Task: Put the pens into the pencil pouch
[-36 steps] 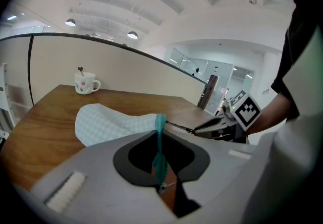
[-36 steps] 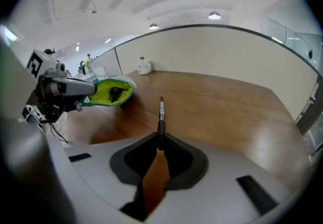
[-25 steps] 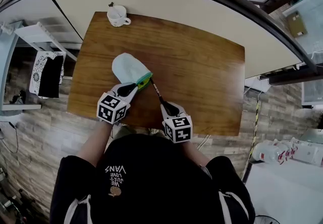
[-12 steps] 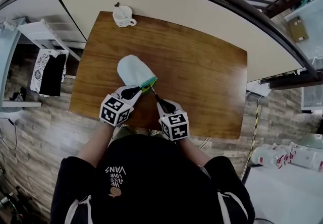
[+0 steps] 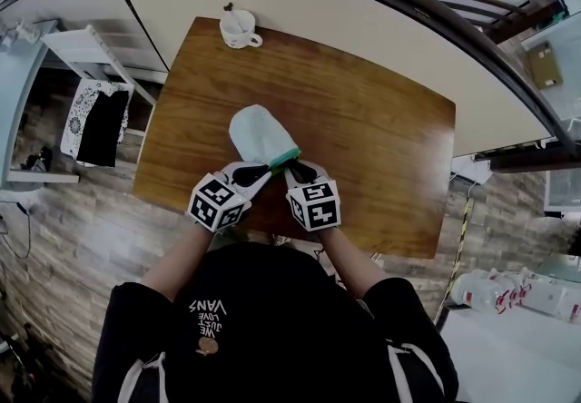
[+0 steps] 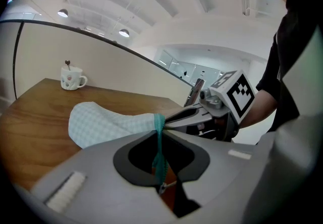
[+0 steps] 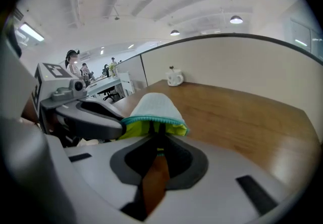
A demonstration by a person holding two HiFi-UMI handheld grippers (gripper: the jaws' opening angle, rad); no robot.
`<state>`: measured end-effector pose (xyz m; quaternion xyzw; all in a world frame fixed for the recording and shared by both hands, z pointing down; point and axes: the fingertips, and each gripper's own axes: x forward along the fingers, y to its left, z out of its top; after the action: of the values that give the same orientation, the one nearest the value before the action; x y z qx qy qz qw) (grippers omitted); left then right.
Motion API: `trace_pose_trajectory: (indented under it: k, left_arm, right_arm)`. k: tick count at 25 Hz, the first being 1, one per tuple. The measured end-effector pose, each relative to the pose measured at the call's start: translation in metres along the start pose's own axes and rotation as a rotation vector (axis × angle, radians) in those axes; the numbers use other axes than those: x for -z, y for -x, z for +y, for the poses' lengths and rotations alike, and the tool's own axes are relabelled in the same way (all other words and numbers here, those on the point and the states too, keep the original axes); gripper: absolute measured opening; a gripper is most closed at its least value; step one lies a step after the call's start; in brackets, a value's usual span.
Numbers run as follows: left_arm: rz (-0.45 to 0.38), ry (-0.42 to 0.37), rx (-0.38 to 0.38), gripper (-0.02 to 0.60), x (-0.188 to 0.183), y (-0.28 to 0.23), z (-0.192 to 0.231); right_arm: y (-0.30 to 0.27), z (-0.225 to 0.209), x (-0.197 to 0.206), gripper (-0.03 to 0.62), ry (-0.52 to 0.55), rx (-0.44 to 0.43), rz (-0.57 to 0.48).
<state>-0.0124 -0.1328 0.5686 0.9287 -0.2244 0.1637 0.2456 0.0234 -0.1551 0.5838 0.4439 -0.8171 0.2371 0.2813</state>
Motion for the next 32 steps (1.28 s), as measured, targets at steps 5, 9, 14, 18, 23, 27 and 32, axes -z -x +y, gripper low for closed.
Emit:
trace_pose_trajectory:
  k: [5,9,14,18,23,27,32]
  left_arm:
    - [-0.016,0.037,0.033,0.038,0.0,0.0,0.005]
    - [-0.025,0.071,0.045,0.038,-0.001,-0.001,0.01]
    - [-0.01,0.078,0.082,0.037,0.001,-0.004,0.009]
    - [0.0,0.086,0.072,0.038,0.005,-0.01,0.013]
    - [0.011,0.118,0.022,0.038,0.014,-0.017,0.021]
    - [0.008,0.133,-0.015,0.038,0.014,-0.023,0.025]
    - [0.049,0.114,-0.073,0.04,0.02,-0.035,0.027]
  right_arm:
    - [-0.016,0.001,-0.002,0.054,-0.025,-0.017,-0.001]
    - [-0.024,0.0,-0.001,0.054,-0.034,-0.007,-0.013]
    - [-0.027,-0.001,-0.002,0.054,-0.036,0.005,-0.03]
    - [-0.024,-0.004,-0.002,0.061,-0.061,-0.005,-0.048]
    - [-0.007,-0.015,0.007,0.063,-0.107,0.012,-0.058]
    - [0.013,-0.028,0.018,0.063,-0.16,0.034,-0.07]
    - [0.038,-0.042,0.035,0.063,-0.208,0.058,-0.073]
